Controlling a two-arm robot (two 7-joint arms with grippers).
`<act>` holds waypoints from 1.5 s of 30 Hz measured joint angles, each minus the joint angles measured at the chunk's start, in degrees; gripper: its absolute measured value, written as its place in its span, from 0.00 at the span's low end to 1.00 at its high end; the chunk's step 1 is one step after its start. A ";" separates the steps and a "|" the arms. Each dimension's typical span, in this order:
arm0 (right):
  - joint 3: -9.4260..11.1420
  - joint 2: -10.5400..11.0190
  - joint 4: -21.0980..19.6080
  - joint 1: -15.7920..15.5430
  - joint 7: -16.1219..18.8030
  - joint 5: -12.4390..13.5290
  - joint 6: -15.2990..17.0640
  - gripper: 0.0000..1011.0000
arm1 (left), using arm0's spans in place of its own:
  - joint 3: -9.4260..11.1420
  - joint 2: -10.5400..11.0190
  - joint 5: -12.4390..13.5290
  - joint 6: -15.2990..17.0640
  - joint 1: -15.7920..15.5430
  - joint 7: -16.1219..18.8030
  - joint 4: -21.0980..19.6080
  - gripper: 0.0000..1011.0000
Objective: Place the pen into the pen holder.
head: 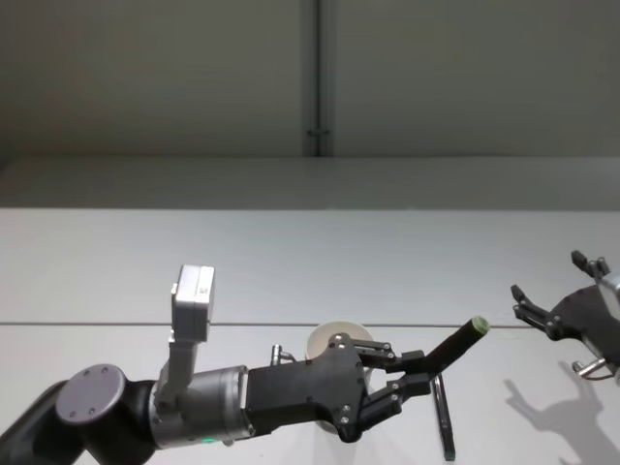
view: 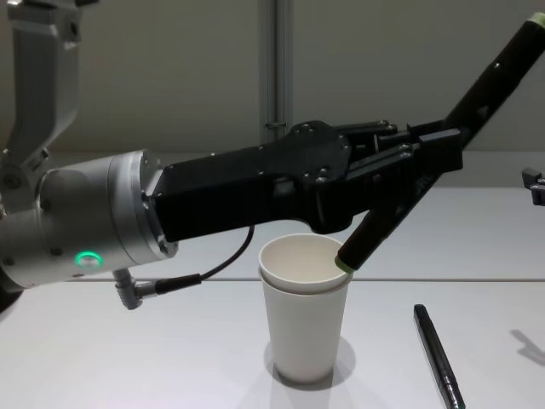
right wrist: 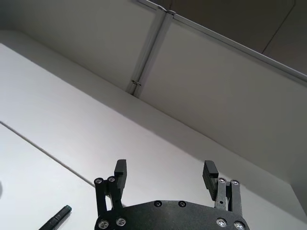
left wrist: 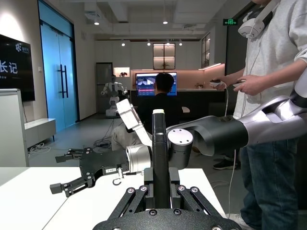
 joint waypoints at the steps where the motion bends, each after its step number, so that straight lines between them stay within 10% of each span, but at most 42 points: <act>1: 0.00 0.12 -0.05 -0.05 0.57 -0.05 -0.47 1.00 | -0.01 0.00 0.00 0.00 0.00 0.00 -0.01 0.18; 13: 1.60 2.70 -2.44 -2.53 9.22 2.85 -6.00 1.00 | -0.05 0.00 0.00 0.00 0.03 0.00 -0.01 0.18; 30: 5.78 4.87 -4.73 -4.83 30.72 21.51 -7.00 1.00 | -0.05 0.00 0.00 0.00 0.02 0.00 -0.01 0.18; 45: 7.09 5.90 -4.38 -5.28 43.33 28.29 -4.75 1.00 | -0.05 0.00 0.00 0.00 0.02 0.00 -0.01 0.18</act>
